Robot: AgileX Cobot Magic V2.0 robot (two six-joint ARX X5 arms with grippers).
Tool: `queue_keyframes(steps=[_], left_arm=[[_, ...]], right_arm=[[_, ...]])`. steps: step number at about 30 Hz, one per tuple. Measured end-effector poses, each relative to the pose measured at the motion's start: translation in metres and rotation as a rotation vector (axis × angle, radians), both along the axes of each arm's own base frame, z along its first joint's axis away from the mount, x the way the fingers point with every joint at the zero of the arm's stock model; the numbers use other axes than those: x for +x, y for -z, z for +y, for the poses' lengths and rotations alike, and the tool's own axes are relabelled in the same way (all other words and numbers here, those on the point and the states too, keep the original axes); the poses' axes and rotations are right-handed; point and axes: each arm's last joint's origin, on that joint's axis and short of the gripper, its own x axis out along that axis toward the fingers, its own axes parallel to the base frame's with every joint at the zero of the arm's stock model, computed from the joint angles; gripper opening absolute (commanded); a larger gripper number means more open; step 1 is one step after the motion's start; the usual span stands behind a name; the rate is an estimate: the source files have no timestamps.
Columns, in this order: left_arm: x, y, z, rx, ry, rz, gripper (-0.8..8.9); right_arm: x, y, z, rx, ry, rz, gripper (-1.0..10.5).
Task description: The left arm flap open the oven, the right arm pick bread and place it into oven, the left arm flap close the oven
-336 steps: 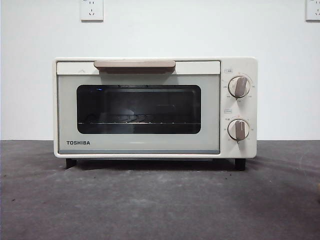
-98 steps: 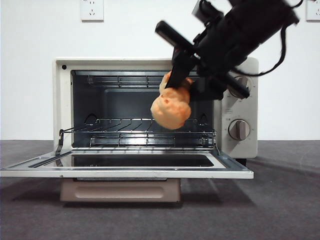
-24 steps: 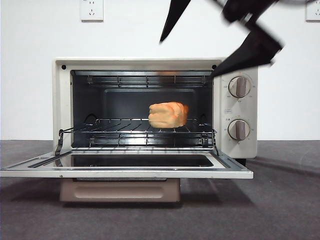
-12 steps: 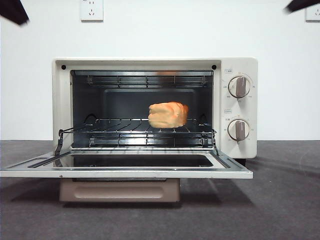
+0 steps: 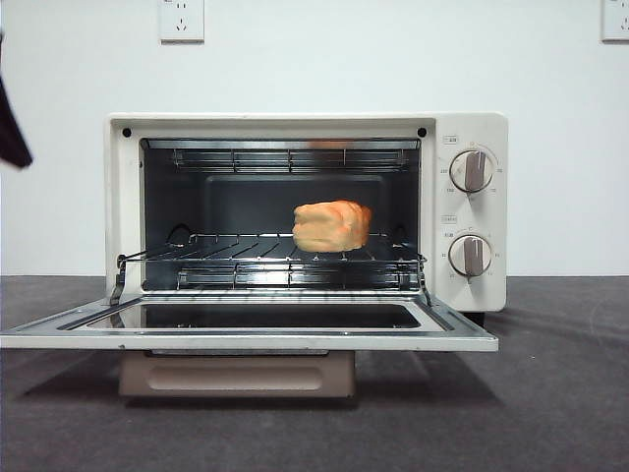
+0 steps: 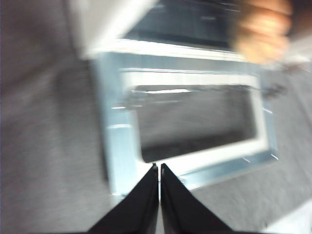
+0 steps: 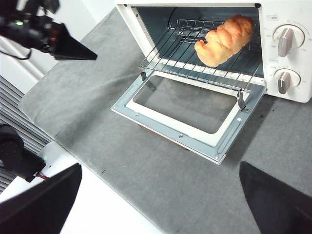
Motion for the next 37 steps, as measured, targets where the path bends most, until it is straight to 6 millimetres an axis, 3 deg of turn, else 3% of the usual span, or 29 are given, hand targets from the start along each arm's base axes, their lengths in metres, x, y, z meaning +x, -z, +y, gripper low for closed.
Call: queue_keyframes(steps=[6,18,37], left_arm=[[0.01,0.029,0.002,-0.016,-0.019,0.096,0.09],[-0.01,0.095,0.004,-0.019,-0.098,0.248,0.09],[0.001,0.123,-0.006,-0.094,-0.062,0.368,0.09]], right_arm=[[-0.006,0.001,-0.004,0.006,-0.007,-0.001,5.0],[-0.006,0.0,-0.004,0.012,-0.025,-0.002,5.0],[-0.006,-0.005,-0.004,0.04,-0.025,-0.036,5.0]])
